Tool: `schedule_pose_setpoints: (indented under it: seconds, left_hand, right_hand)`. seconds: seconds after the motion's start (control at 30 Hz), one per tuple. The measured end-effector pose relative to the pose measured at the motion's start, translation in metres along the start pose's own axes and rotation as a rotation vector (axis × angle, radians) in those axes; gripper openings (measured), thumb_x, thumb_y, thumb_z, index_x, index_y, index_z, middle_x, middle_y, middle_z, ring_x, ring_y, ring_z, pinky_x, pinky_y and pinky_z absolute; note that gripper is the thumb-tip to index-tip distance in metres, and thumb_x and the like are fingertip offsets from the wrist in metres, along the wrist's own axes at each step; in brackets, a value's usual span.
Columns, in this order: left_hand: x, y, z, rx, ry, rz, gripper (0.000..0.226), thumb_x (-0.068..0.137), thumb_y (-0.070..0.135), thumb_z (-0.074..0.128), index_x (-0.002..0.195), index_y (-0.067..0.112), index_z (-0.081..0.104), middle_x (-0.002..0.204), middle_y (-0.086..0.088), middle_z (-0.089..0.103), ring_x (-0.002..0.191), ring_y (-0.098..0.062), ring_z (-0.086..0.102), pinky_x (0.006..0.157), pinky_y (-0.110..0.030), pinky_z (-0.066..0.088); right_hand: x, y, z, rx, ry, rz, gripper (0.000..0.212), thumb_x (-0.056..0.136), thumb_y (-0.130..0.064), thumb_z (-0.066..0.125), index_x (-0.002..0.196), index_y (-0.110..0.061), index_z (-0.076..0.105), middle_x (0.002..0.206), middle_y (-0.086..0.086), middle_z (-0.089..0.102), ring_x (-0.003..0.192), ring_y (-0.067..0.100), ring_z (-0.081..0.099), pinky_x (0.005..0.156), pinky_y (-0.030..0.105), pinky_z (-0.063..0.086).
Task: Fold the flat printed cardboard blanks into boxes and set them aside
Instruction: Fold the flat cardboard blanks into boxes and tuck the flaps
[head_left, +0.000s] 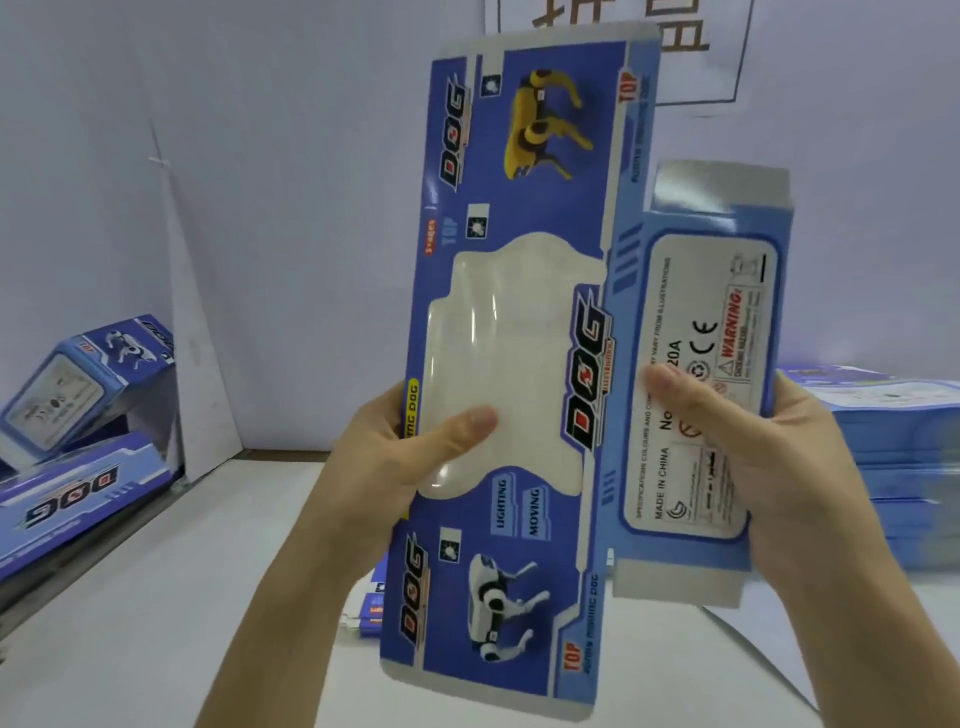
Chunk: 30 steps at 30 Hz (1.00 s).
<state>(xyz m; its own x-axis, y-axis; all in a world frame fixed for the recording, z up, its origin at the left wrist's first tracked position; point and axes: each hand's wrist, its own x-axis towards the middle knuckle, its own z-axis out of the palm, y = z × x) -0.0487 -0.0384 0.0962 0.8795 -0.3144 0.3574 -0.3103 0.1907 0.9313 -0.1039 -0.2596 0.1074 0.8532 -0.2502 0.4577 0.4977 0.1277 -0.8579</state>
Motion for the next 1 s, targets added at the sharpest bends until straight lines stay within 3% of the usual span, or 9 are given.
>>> schedule_pose_setpoints:
  seconds: [0.13,0.23,0.43,0.57,0.73,0.8,0.9,1.0]
  left_hand:
    - [-0.001,0.002,0.000,-0.020,0.041,0.055,0.030,0.060,0.036,0.082,0.089,0.033,0.073,0.095,-0.007,0.075,0.079,-0.029,0.074,0.058,-0.032,0.058]
    - [-0.001,0.001,0.001,-0.007,0.106,0.076,0.026,0.054,0.041,0.077,0.079,0.038,0.072,0.089,-0.005,0.076,0.074,-0.025,0.074,0.054,-0.029,0.057]
    - [-0.002,0.000,0.000,0.077,0.157,0.055,0.055,0.051,0.046,0.074,0.102,0.026,0.061,0.090,-0.003,0.076,0.075,-0.025,0.074,0.057,-0.032,0.060]
    - [-0.002,-0.002,0.003,0.088,0.184,0.072,0.045,0.051,0.047,0.073,0.091,0.032,0.063,0.087,-0.001,0.076,0.072,-0.023,0.074,0.053,-0.029,0.058]
    - [-0.002,-0.002,0.004,0.188,0.160,0.087,0.048,0.062,0.053,0.069,0.104,0.032,0.060,0.093,0.004,0.075,0.079,-0.019,0.074,0.064,-0.033,0.061]
    - [-0.001,-0.003,0.004,0.200,0.177,0.091,0.048,0.065,0.051,0.068,0.107,0.031,0.058,0.094,0.004,0.075,0.080,-0.020,0.074,0.066,-0.035,0.061]
    - [-0.002,-0.003,0.004,0.162,0.208,0.104,0.037,0.059,0.051,0.070,0.094,0.041,0.063,0.091,0.005,0.075,0.076,-0.020,0.074,0.058,-0.031,0.060]
    - [-0.003,-0.001,0.005,0.149,0.194,0.111,0.036,0.062,0.049,0.070,0.096,0.040,0.062,0.090,0.006,0.075,0.076,-0.018,0.074,0.055,-0.025,0.058]
  right_hand:
    - [0.000,-0.002,-0.001,-0.021,-0.074,0.044,0.037,0.051,-0.042,0.079,0.087,-0.034,0.077,0.092,0.002,0.077,0.079,0.021,0.075,0.056,0.030,0.058]
    - [0.002,0.004,0.000,-0.002,-0.046,0.052,0.037,0.053,-0.040,0.079,0.090,-0.032,0.077,0.094,0.002,0.077,0.080,0.022,0.075,0.055,0.033,0.058]
    - [0.005,0.012,0.004,-0.014,-0.039,0.110,0.035,0.053,-0.042,0.078,0.086,-0.031,0.077,0.090,0.002,0.077,0.078,0.022,0.075,0.053,0.031,0.058]
    - [0.006,0.016,0.003,-0.003,0.019,0.096,0.039,0.052,-0.042,0.079,0.089,-0.031,0.075,0.091,0.001,0.077,0.076,0.020,0.075,0.051,0.033,0.057]
    - [0.007,0.015,0.001,-0.032,-0.031,0.138,0.053,0.051,-0.049,0.078,0.100,-0.027,0.071,0.092,0.003,0.077,0.080,0.023,0.075,0.055,0.034,0.059]
    - [0.007,0.016,0.001,-0.019,-0.018,0.135,0.043,0.054,-0.046,0.079,0.094,-0.028,0.073,0.089,0.003,0.077,0.075,0.022,0.075,0.053,0.033,0.058]
    - [0.007,0.019,0.000,0.010,0.005,0.129,0.033,0.057,-0.041,0.078,0.088,-0.031,0.075,0.086,0.002,0.077,0.071,0.020,0.075,0.051,0.032,0.057]
    - [0.007,0.018,0.000,-0.021,-0.016,0.140,0.048,0.052,-0.049,0.078,0.095,-0.028,0.072,0.091,0.002,0.077,0.079,0.022,0.075,0.055,0.033,0.058]
